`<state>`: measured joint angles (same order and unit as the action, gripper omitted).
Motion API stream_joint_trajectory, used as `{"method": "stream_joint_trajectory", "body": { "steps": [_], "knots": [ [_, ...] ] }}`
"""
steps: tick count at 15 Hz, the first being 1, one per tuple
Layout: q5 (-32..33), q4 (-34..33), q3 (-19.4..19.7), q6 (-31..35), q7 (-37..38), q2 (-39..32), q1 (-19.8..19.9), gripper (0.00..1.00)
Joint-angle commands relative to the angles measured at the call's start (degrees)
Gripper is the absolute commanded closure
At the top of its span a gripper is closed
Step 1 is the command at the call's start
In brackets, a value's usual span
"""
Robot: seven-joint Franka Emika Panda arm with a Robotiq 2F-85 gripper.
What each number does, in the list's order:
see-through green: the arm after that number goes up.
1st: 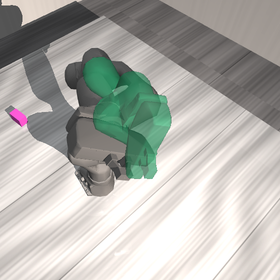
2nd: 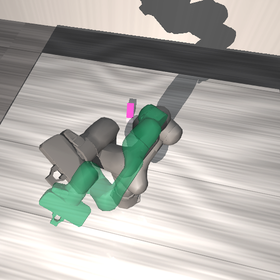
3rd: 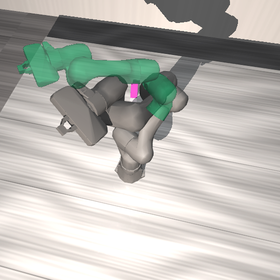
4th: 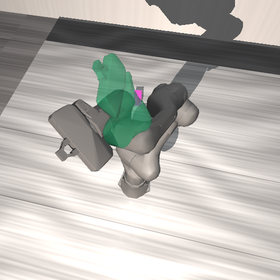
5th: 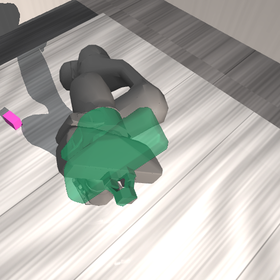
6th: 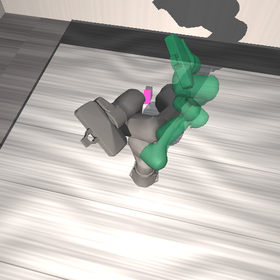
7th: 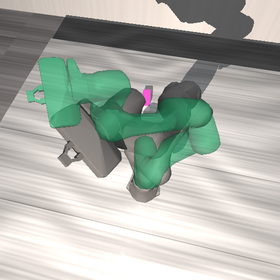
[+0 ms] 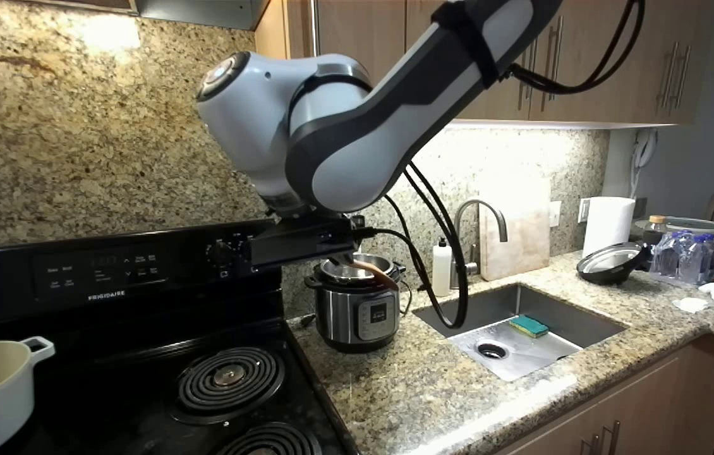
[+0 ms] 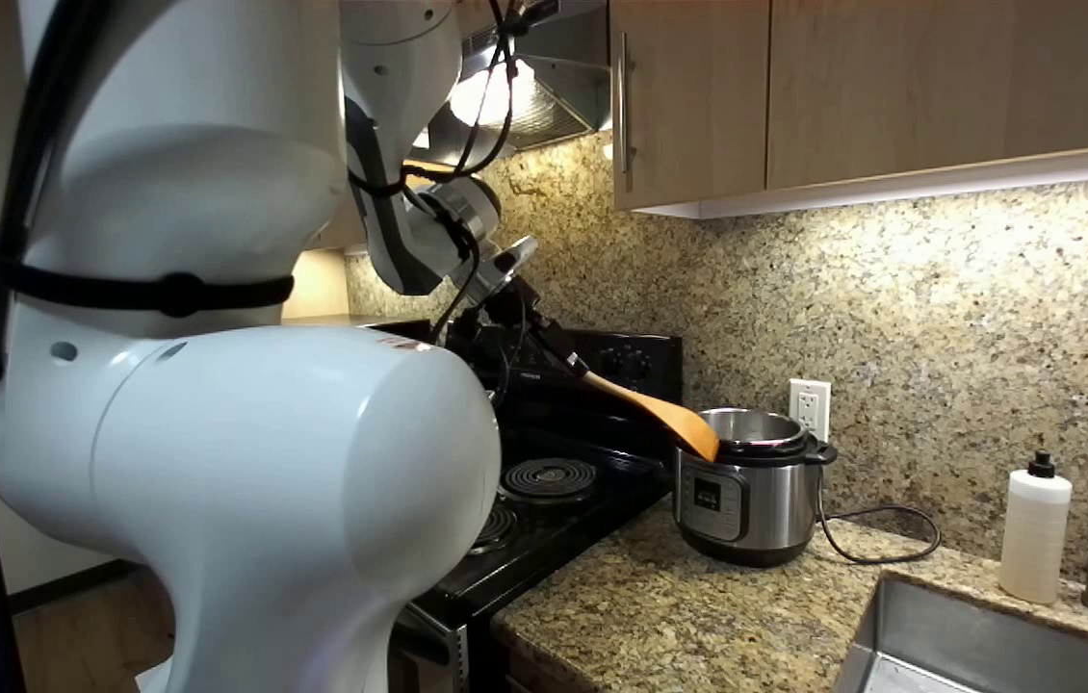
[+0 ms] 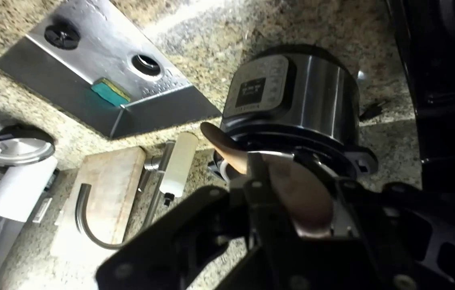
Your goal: Remove the wooden spoon from the cooker and put it on the counter
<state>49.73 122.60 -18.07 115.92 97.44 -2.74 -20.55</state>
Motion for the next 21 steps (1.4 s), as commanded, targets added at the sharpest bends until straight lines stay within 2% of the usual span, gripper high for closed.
{"method": "stream_joint_trajectory", "body": {
  "steps": [1, 11, 15, 18, 21],
  "knots": [
    [-5.7, 4.6, 0.1, 1.2, -0.4, 2.2, 0.9, 0.90],
    [-12.1, 9.3, 1.9, 1.1, -0.2, 0.2, 1.8, 0.90],
    [-10.8, 9.5, 2.9, 1.4, 0.1, -2.7, 2.1, 0.90],
    [-9.4, 7.8, 3.4, 4.0, -0.9, -7.4, 2.0, 0.91],
    [-3.4, 6.3, 3.9, 6.7, -1.0, -10.8, 0.8, 0.92]
  ]
}}
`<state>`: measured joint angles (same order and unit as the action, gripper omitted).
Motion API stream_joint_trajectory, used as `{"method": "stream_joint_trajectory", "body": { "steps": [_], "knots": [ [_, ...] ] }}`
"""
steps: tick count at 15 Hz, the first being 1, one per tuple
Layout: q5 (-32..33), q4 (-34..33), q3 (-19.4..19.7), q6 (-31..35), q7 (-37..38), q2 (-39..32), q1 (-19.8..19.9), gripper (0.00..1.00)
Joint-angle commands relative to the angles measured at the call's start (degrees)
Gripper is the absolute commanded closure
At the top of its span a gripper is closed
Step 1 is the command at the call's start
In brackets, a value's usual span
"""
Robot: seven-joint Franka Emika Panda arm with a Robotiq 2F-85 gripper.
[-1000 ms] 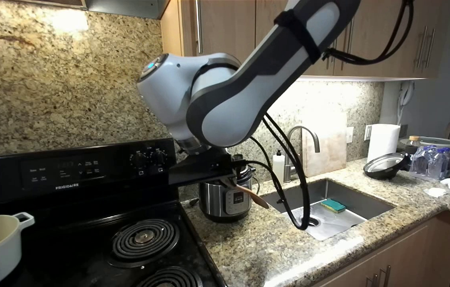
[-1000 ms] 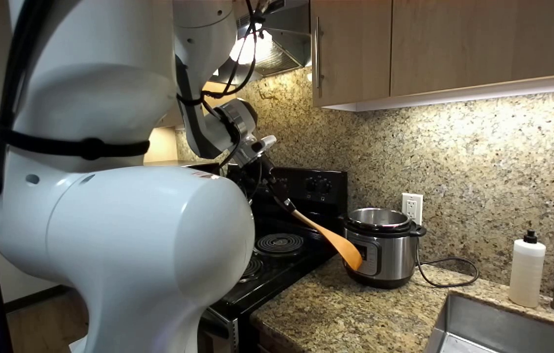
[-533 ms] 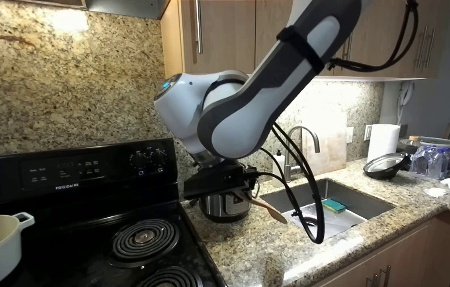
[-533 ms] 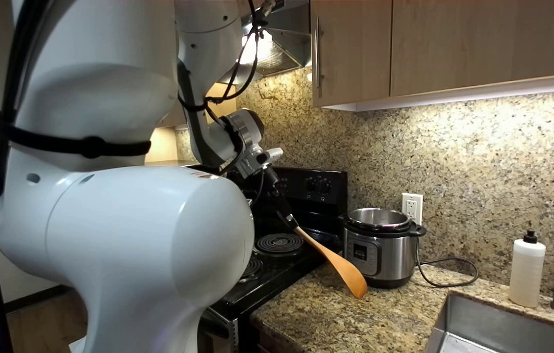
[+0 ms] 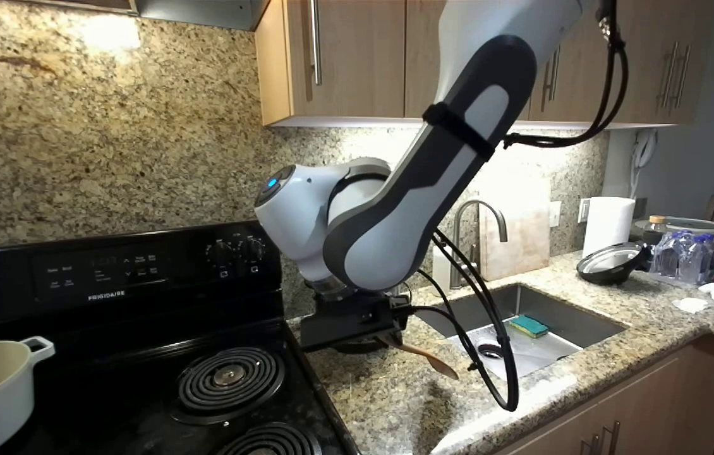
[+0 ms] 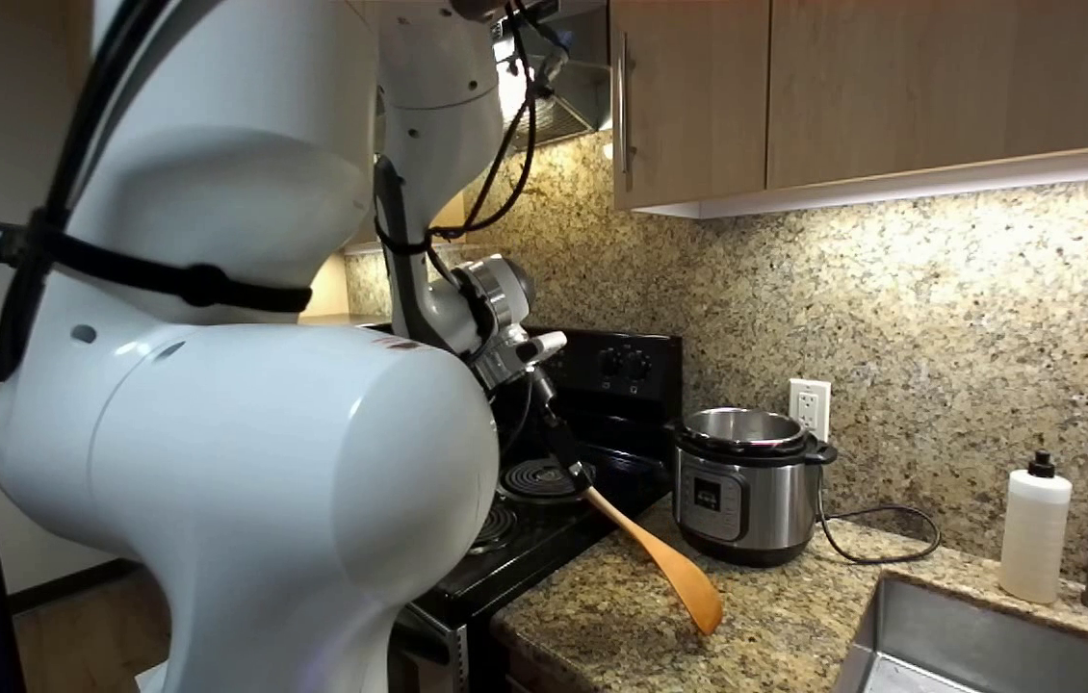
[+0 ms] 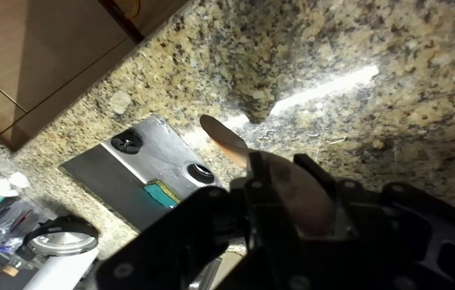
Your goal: Remove the wooden spoon from the cooker and put it on the counter
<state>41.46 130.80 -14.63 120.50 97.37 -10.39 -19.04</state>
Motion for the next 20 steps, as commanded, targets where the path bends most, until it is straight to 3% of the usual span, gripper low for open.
{"method": "stream_joint_trajectory", "body": {
  "steps": [1, 4, 11, 17, 20],
  "knots": [
    [7.2, -2.4, 0.6, 2.9, -1.3, -3.9, -1.1, 0.92],
    [14.1, -2.7, 1.2, 4.0, -3.0, -5.2, -1.0, 0.91],
    [18.5, 1.8, 4.3, 6.8, -7.4, -5.9, 2.9, 0.91],
    [15.3, 0.8, 4.2, 14.7, -13.8, -9.6, 5.3, 0.91],
    [7.5, 3.0, 2.9, 20.1, -22.7, -8.5, 6.6, 0.90]
  ]
}}
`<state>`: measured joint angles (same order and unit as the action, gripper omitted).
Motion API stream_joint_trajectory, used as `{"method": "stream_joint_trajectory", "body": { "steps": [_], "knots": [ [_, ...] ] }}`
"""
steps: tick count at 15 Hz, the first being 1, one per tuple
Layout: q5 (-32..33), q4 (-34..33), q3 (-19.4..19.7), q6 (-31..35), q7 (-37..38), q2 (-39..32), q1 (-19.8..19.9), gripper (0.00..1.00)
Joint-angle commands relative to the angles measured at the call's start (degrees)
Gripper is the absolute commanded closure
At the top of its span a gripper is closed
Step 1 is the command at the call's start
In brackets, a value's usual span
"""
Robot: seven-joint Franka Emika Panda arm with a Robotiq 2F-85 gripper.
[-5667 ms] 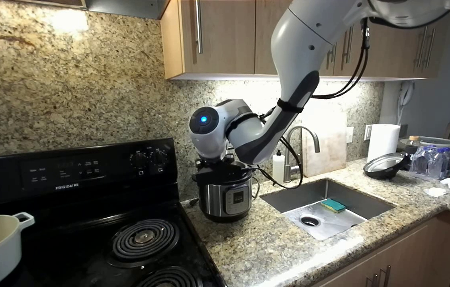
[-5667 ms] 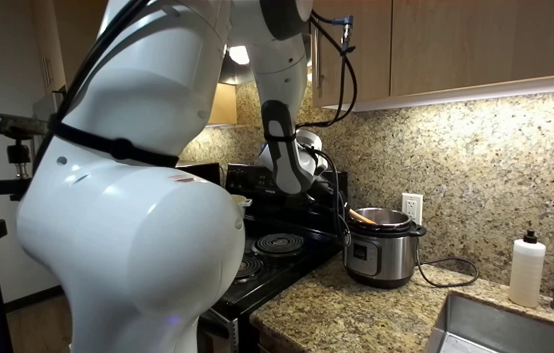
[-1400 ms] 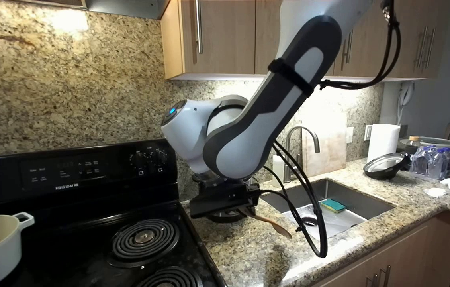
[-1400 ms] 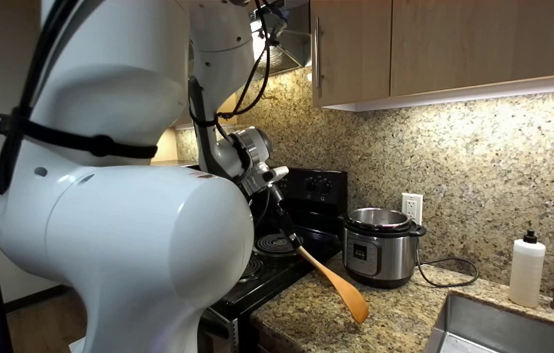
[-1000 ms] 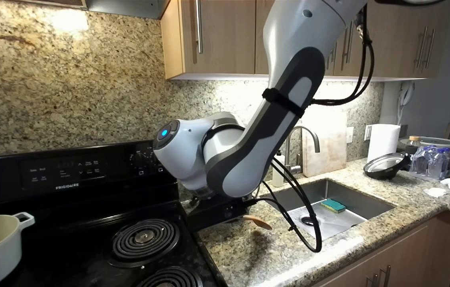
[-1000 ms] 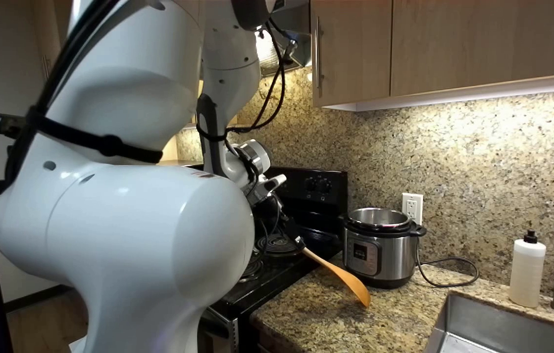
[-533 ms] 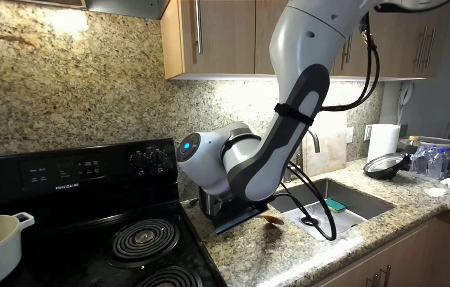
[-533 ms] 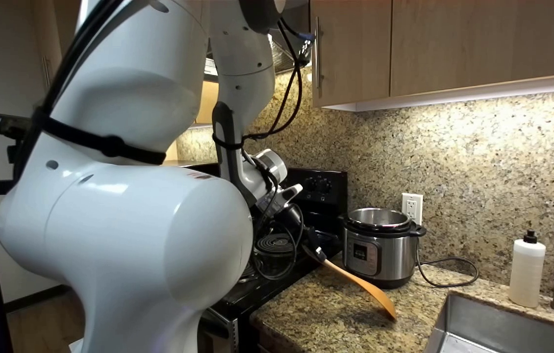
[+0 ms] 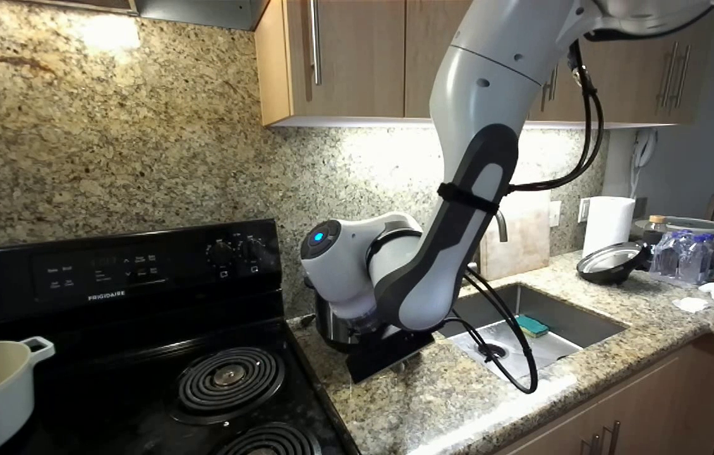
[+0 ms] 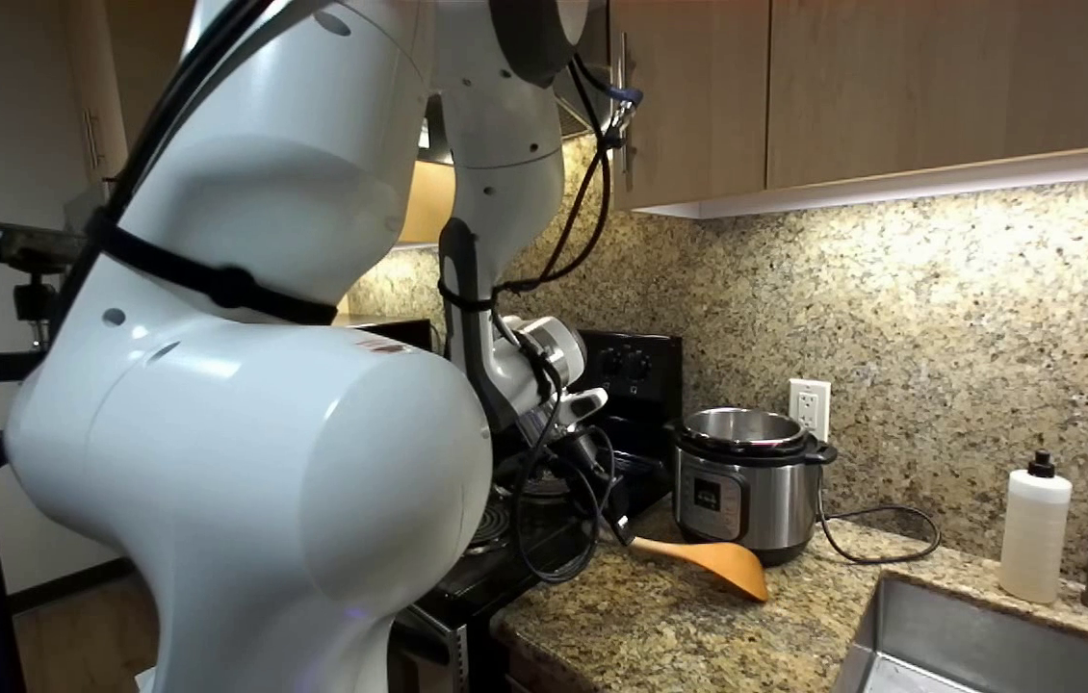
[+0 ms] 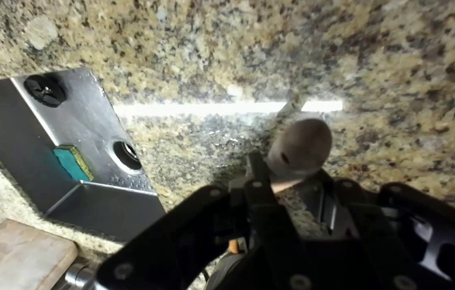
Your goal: Remove the wooden spoon from the cooker and put it on the counter
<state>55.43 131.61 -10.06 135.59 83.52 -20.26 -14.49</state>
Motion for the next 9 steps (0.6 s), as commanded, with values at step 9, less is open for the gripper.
{"method": "stream_joint_trajectory", "body": {
  "steps": [9],
  "knots": [
    [-34.6, 8.5, -1.3, -0.9, -26.2, 8.2, 0.4, 0.90]
  ]
}}
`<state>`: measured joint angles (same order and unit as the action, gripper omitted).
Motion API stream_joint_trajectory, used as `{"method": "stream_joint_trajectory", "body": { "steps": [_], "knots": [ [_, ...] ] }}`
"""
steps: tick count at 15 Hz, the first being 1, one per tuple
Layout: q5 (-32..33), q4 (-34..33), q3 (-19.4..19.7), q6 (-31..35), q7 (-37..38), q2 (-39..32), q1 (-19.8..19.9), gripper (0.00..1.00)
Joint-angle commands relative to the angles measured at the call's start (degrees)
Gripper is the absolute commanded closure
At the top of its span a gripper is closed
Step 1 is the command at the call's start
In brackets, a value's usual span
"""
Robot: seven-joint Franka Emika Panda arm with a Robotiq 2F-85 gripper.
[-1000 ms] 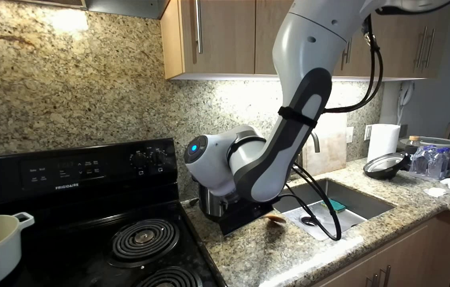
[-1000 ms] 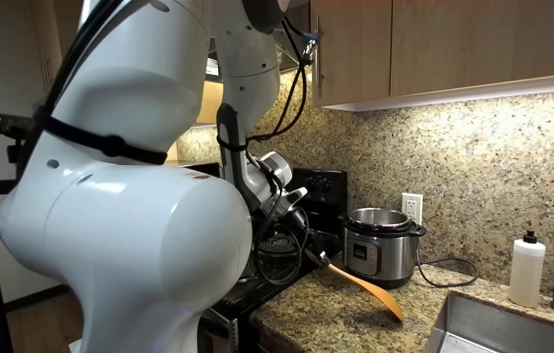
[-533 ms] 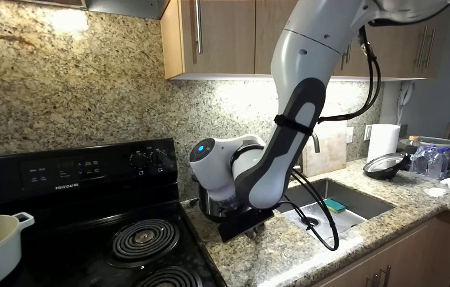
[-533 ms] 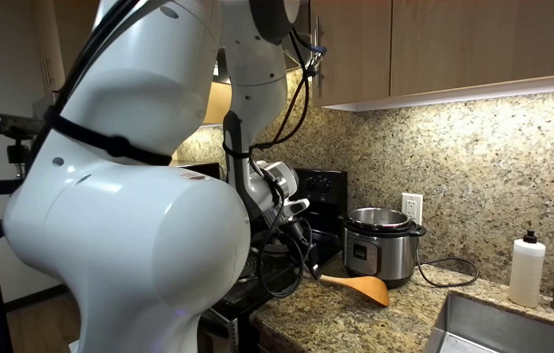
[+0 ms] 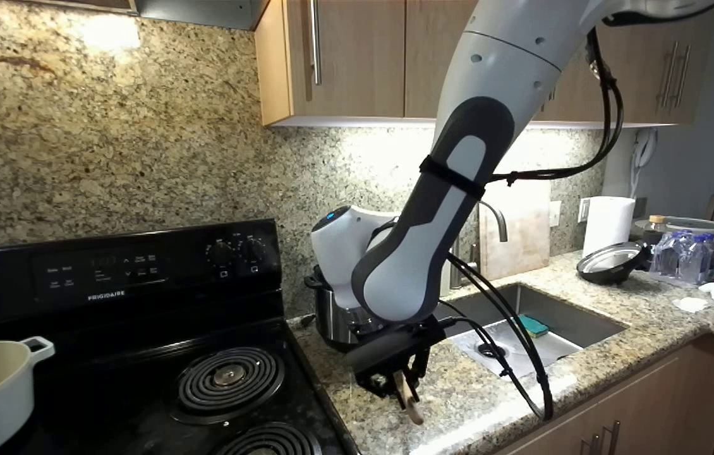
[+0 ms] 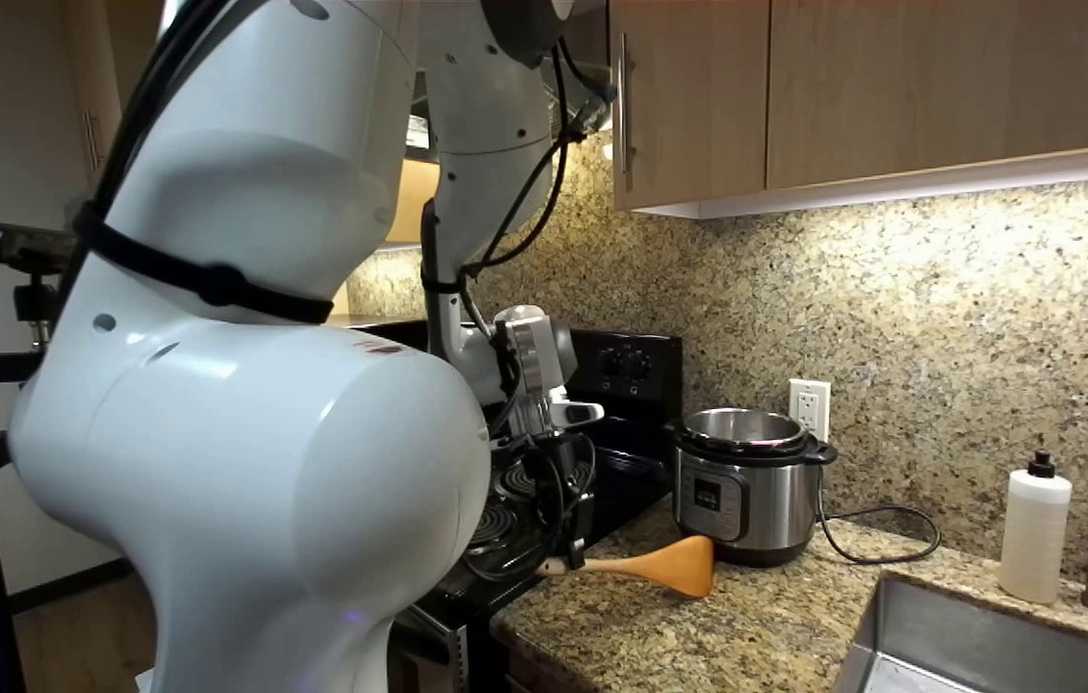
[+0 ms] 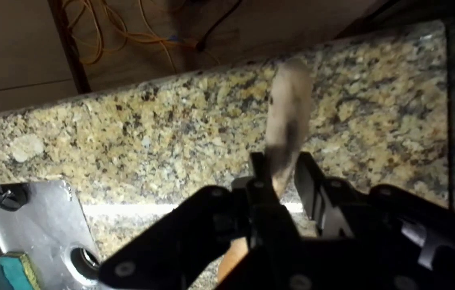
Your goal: Remove the wooden spoon from the cooker and put it on the counter
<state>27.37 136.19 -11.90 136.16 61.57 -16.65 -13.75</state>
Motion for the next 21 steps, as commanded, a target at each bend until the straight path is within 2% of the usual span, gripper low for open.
{"method": "stream_joint_trajectory", "body": {
  "steps": [1, 5, 6, 8, 13, 14, 16, 19, 21],
  "knots": [
    [-8.5, 4.6, 0.8, -2.1, -4.3, 5.3, -0.3, 0.90],
    [-13.7, 6.3, 1.7, -3.5, -3.8, 7.2, -0.1, 1.00],
    [-14.4, 6.5, 1.9, -3.6, -3.5, 7.7, 0.0, 0.74],
    [-17.5, 6.7, 2.0, -3.2, -4.6, 8.5, 0.5, 0.71],
    [-31.1, 7.4, 0.7, 1.8, -14.8, 10.7, 1.4, 0.39],
    [-31.9, 8.1, 0.8, 2.8, -17.0, 11.6, 1.2, 0.34],
    [-36.7, 9.7, 0.5, 4.5, -25.4, 13.7, 1.7, 0.21],
    [-42.3, 11.8, 0.4, 3.5, -37.8, 18.1, 1.5, 0.02],
    [-43.6, 12.5, 1.2, 1.2, -45.7, 21.3, 1.8, 0.00]
  ]
}}
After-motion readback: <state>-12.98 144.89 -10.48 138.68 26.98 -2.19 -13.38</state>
